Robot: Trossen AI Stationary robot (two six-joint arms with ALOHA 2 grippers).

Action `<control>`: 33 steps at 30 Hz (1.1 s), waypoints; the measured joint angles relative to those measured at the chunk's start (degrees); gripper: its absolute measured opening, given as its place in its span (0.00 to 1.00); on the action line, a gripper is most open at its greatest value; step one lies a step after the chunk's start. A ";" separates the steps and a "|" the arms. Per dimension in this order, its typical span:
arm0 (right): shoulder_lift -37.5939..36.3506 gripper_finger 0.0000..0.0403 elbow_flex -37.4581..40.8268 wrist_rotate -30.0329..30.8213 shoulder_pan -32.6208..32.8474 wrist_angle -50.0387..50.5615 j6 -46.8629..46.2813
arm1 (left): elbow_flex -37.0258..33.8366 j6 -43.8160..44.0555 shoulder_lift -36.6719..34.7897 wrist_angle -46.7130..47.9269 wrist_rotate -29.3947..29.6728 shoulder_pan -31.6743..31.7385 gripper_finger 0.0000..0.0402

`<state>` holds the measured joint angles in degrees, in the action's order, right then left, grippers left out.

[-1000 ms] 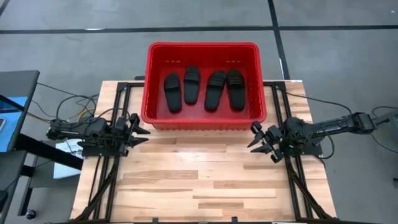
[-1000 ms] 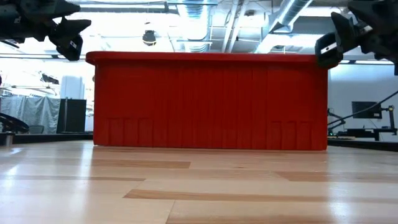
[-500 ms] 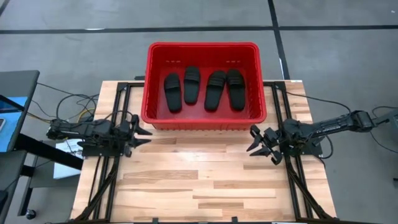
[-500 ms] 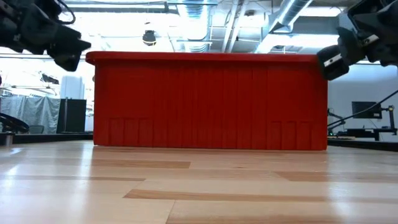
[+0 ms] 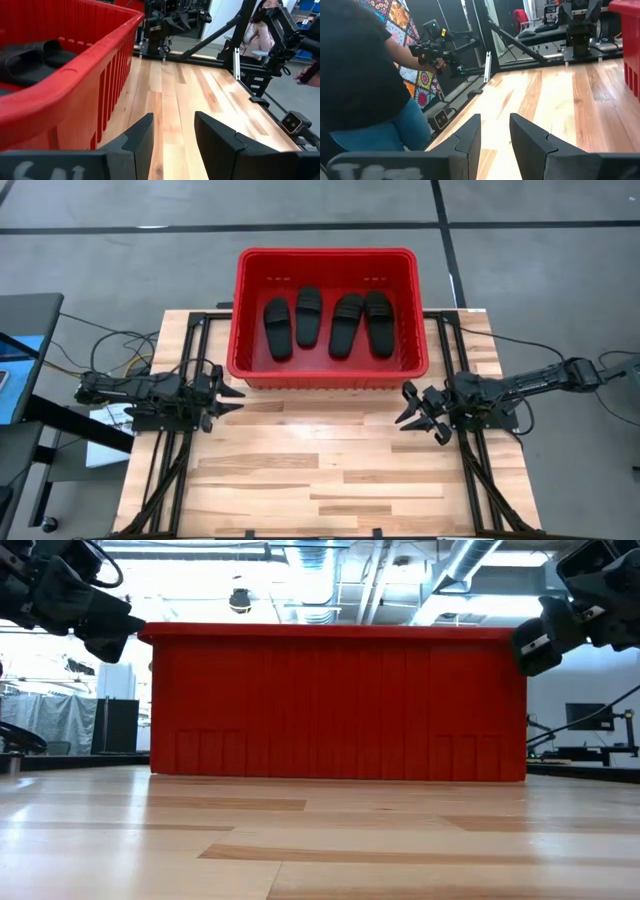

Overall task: Pick and place slides into bin
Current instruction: Return to Home Position

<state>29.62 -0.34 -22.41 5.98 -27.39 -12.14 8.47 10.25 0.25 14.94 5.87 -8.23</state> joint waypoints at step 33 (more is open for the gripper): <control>0.00 0.24 0.04 -0.04 0.00 0.50 0.07 | 0.11 -0.37 0.02 10.88 0.04 0.00 0.33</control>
<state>29.63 -0.30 -22.46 5.98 -26.89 -12.08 8.58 9.88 0.27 25.82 5.91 -8.23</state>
